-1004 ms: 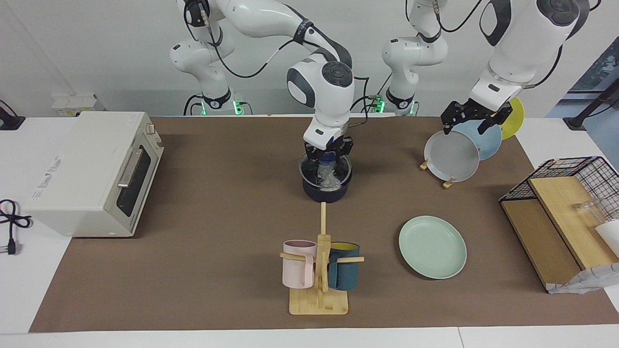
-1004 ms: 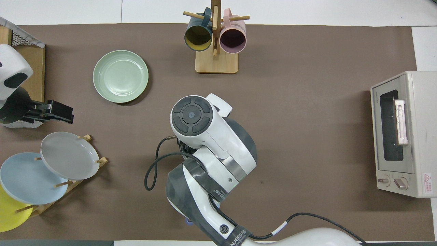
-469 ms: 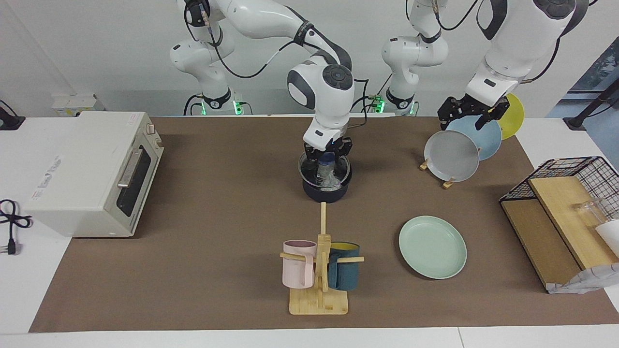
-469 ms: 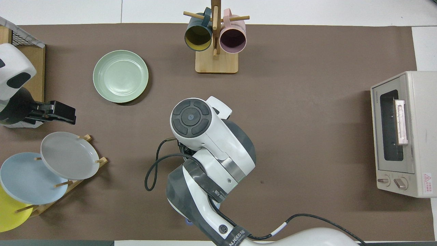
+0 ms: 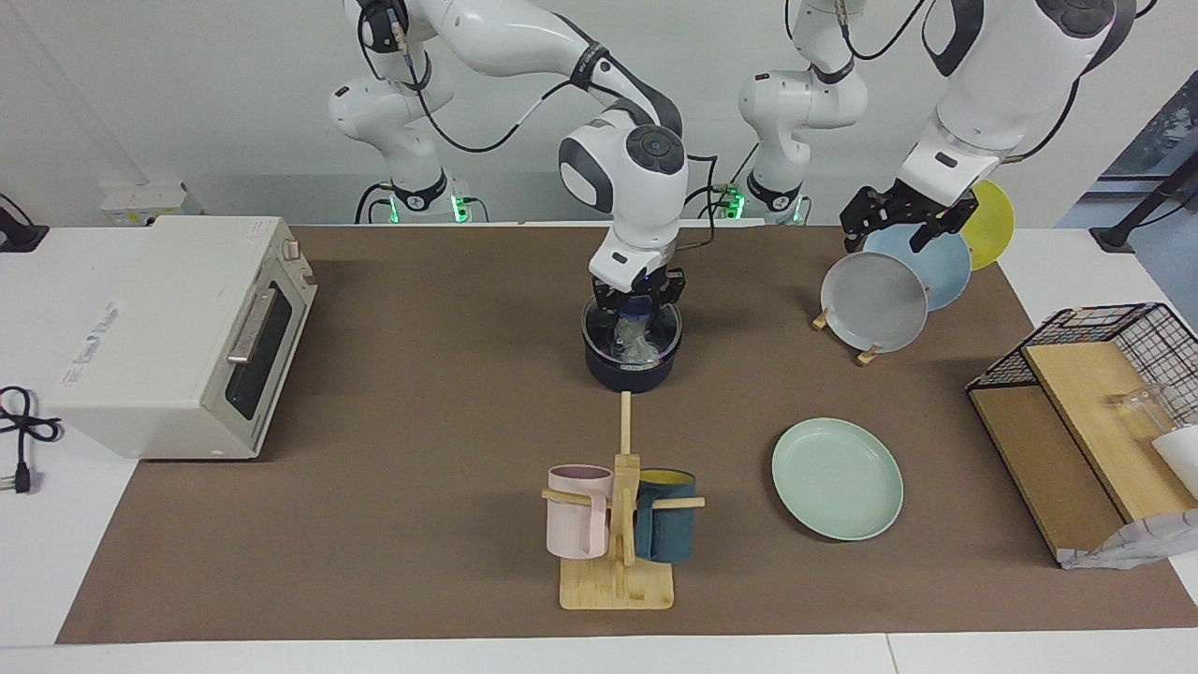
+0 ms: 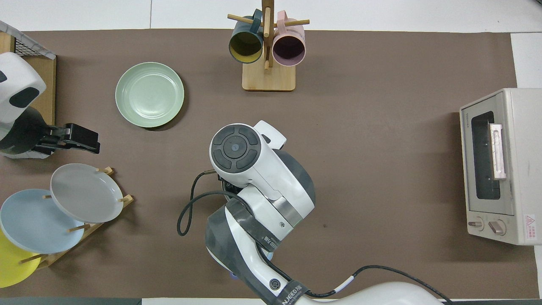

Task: Transfer vermicelli from plate to pot
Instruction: 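Lower the glass lid onto the pot with the right gripper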

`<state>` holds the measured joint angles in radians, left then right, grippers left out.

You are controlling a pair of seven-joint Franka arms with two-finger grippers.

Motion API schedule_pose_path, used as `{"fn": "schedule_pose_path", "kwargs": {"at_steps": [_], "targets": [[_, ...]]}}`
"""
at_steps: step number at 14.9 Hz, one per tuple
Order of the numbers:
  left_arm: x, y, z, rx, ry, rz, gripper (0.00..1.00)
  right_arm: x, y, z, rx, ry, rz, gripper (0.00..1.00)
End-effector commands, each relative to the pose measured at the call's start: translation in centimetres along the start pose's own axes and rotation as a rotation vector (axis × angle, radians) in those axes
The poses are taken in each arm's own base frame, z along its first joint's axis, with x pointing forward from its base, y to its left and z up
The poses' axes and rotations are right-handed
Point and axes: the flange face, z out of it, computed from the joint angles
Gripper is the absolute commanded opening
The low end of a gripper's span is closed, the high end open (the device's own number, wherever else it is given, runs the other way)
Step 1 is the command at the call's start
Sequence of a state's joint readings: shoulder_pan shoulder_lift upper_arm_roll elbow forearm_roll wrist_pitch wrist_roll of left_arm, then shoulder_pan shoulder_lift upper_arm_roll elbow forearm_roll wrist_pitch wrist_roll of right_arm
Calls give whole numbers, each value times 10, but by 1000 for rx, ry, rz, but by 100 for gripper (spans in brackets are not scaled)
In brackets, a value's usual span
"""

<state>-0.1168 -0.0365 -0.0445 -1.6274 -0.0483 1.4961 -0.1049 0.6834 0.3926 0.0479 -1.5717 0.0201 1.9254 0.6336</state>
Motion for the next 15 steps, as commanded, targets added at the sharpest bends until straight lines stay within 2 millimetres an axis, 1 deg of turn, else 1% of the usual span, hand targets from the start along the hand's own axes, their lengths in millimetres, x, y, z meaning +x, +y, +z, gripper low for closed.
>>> {"fn": "schedule_pose_path", "kwargs": {"at_steps": [1, 3, 5, 8, 10, 11, 13, 15], "targets": [[1, -1, -5, -18, 12, -19, 100, -1, -2, 1, 19, -1, 22, 24], [2, -8, -4, -11, 7, -27, 100, 0, -3, 0, 27, 9, 22, 24], [2, -3, -12, -4, 23, -18, 100, 1, -4, 0, 33, 20, 22, 24], [0, -4, -14, -2, 28, -23, 100, 1, -4, 1, 31, 25, 19, 24], [-1, -4, -14, -2, 29, -24, 100, 0, -3, 7, 20, 24, 15, 25], [0, -5, -15, 3, 31, -20, 100, -2, -4, 7, 24, 32, 12, 25], [-1, -5, -15, 3, 34, -20, 100, -14, -15, 13, 16, 32, -17, 26], [-3, -6, -14, 7, 32, -27, 100, -14, -14, 14, -1, 45, -28, 26]]}}
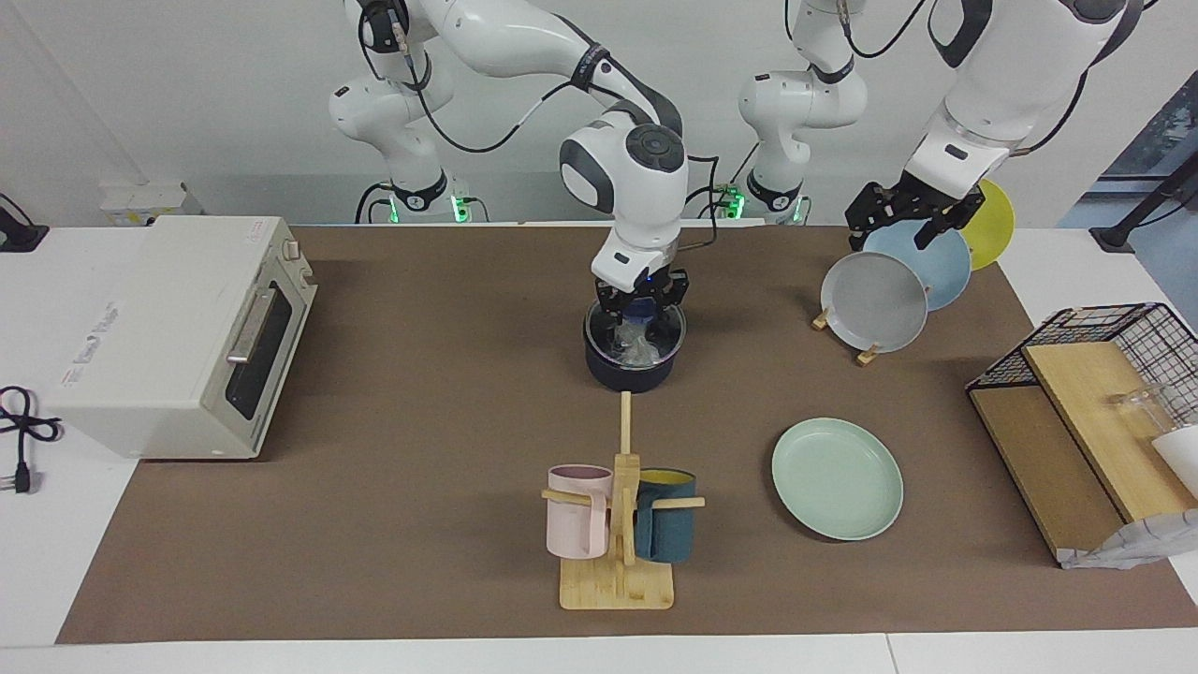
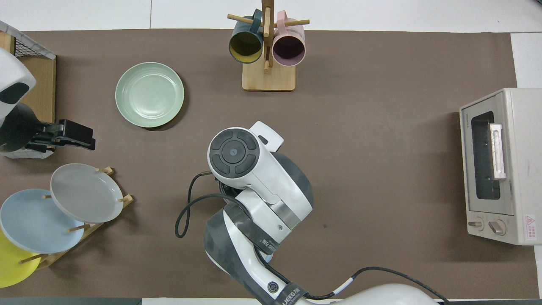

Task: Transfer vermicelli from plate to pot
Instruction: 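Lower the glass lid onto the pot with the right gripper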

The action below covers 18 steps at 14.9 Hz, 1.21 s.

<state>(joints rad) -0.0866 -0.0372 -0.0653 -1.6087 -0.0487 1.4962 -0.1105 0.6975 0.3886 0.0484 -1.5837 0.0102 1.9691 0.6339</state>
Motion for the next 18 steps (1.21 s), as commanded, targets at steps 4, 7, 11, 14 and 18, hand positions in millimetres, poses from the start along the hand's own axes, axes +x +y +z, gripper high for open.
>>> {"fn": "schedule_pose_path", "kwargs": {"at_steps": [4, 7, 11, 14, 18], "targets": [[-2, -4, -5, 33, 15, -13, 100, -10, -4, 14, -43, 30, -32, 26], [-3, -3, -6, 47, 19, -11, 100, -9, 1, 18, -51, 23, -35, 26], [-3, -3, -6, 47, 21, -8, 100, -1, 13, 18, -52, 21, -32, 27], [-2, -5, -6, 46, 21, -14, 100, 4, 19, 18, -51, 22, -27, 27], [-3, -8, -6, 46, 20, -19, 100, 4, 17, 18, -43, 32, -32, 27]]}}
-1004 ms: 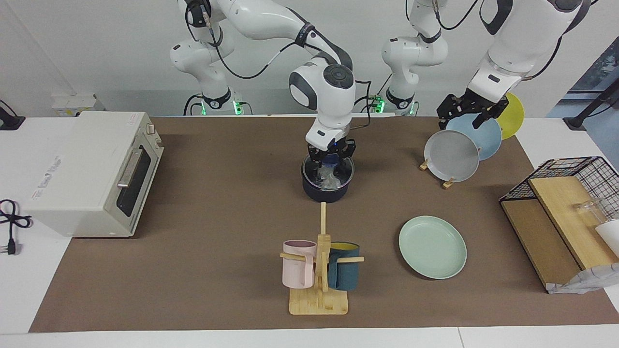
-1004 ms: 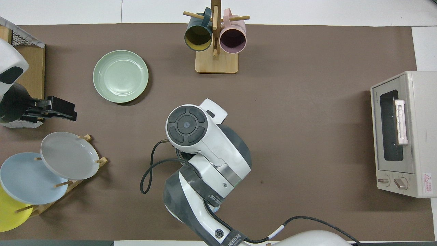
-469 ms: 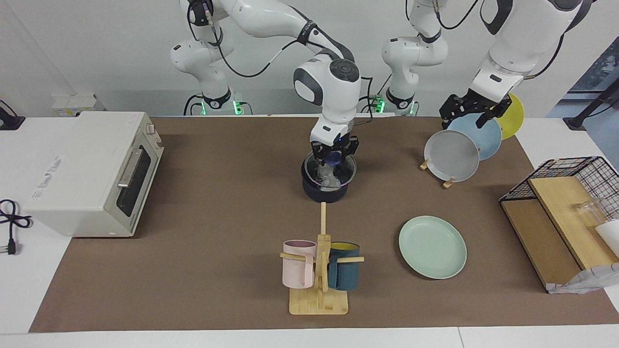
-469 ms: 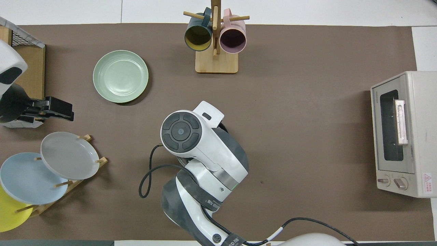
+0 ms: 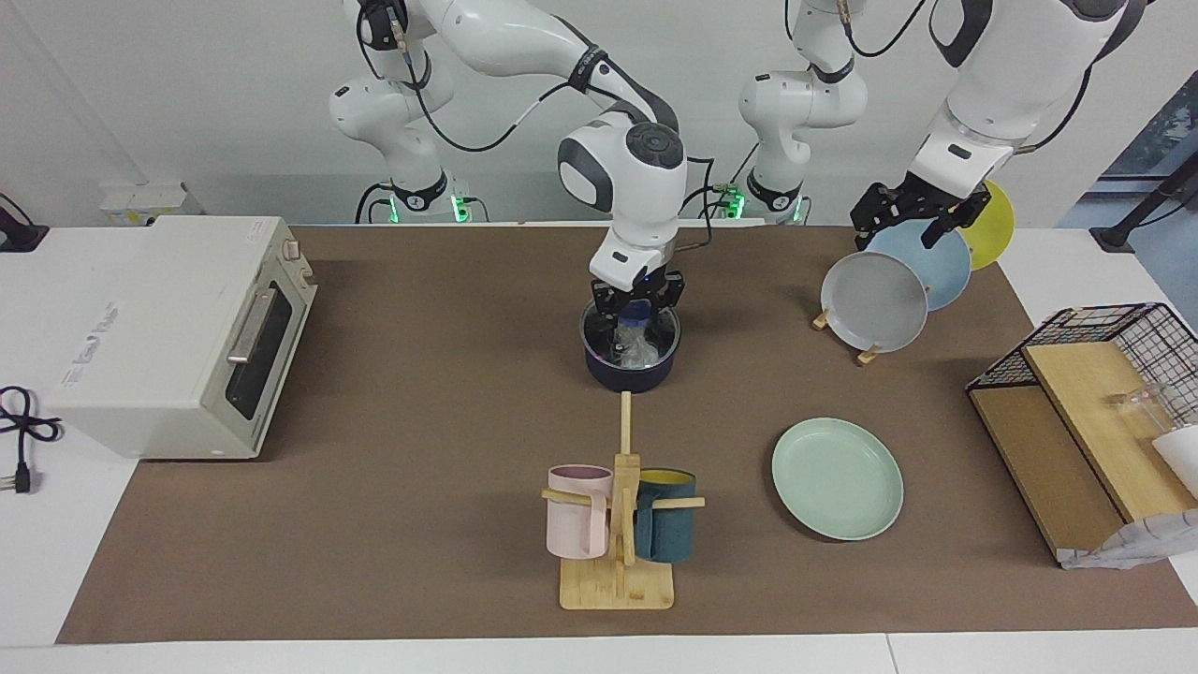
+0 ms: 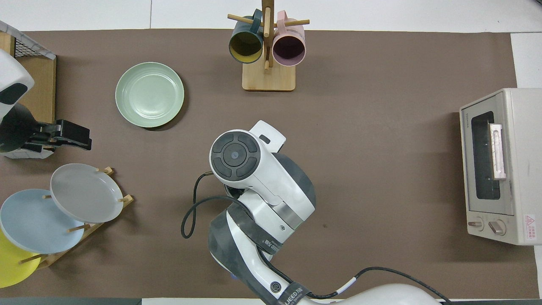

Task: Transfer vermicelli from plate to pot
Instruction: 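Lower the glass lid onto the pot with the right gripper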

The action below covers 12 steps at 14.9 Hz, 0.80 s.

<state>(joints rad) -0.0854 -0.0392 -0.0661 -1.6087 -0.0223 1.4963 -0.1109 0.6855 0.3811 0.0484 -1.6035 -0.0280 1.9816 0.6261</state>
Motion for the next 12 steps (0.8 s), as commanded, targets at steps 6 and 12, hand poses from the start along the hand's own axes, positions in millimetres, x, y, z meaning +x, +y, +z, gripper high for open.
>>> {"fn": "schedule_pose_path", "kwargs": {"at_steps": [6, 12], "targets": [[-3, -5, -4, 20, 8, -18, 100, 1, 6, 11, -12, 13, -9, 100], [-3, -5, -4, 20, 8, -18, 100, 25, 44, -68, 17, 56, 54, 100]]}}
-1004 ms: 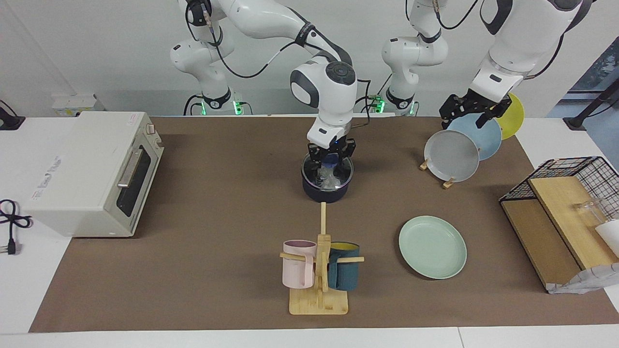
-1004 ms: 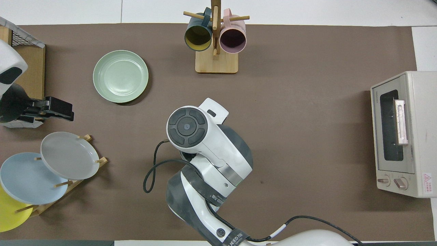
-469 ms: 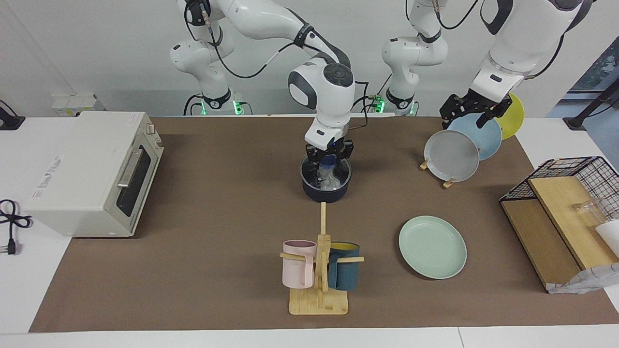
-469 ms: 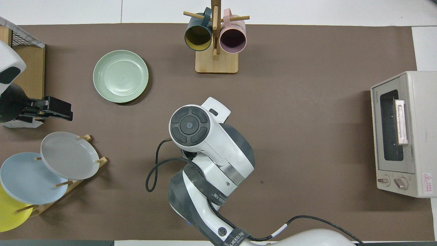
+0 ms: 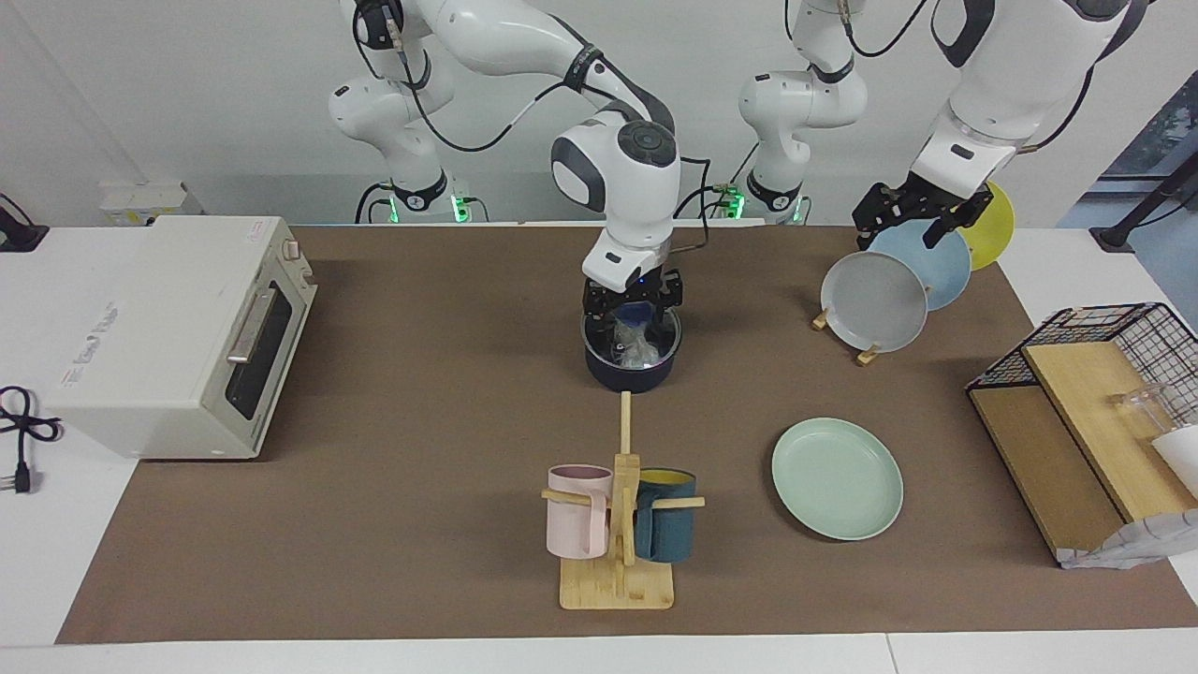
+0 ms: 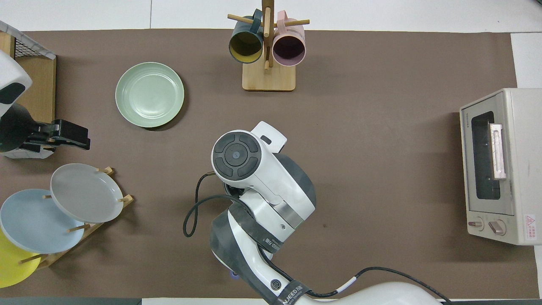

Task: Transfer vermicelli from plate to pot
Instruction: 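Lower the glass lid onto the pot with the right gripper, then open the right gripper and withdraw it from the lidded pot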

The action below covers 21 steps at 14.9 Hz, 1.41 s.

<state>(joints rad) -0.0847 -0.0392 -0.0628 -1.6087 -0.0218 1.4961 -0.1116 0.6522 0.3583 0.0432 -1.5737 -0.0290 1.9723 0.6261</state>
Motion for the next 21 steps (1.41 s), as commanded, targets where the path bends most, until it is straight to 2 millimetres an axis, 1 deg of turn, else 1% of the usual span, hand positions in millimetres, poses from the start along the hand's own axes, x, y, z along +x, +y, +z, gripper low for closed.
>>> {"fn": "schedule_pose_path", "kwargs": {"at_steps": [1, 2, 3, 4, 6, 8, 9, 10, 11, 12, 13, 14, 15, 16, 18, 21], "targets": [[-3, -3, -4, 20, 8, -14, 100, 20, 36, -62, -14, 6, 33, 100], [-3, -3, -4, 20, 8, -13, 100, 27, 55, -83, -24, -7, 29, 100], [-3, -3, -4, 20, 8, -13, 100, 32, 79, -98, -29, -15, 13, 100], [-3, -3, -4, 20, 8, -13, 100, 37, 107, -112, -29, -17, 13, 100], [-3, -3, -4, 20, 8, -13, 100, 44, 175, -140, -43, -36, 60, 100], [-3, -3, -4, 20, 8, -13, 100, 37, 247, -173, -51, -77, 79, 100], [-3, -3, -4, 20, 8, -13, 100, 25, 283, -196, -51, -85, 75, 100], [-3, -3, -4, 20, 8, -13, 100, 16, 306, -209, -53, -103, 66, 100], [-3, -3, -4, 20, 8, -13, 100, 11, 323, -214, -54, -118, 67, 100], [-3, -3, -4, 20, 8, -13, 100, 7, 337, -214, -57, -138, 80, 100], [-3, -3, -4, 20, 8, -13, 100, 2, 340, -207, -60, -156, 84, 100], [-3, -3, -4, 20, 8, -13, 100, -8, 340, -199, -65, -172, 84, 100], [-3, -3, -4, 20, 8, -13, 100, -12, 342, -192, -65, -169, 86, 100], [-3, -3, -4, 20, 8, -13, 100, -13, 345, -191, -63, -168, 90, 100], [-3, -3, -4, 20, 8, -13, 100, -5, 359, -193, -44, -143, 106, 100], [-3, -3, -4, 20, 8, -13, 100, -4, 370, -193, -44, -146, 120, 100]]}}
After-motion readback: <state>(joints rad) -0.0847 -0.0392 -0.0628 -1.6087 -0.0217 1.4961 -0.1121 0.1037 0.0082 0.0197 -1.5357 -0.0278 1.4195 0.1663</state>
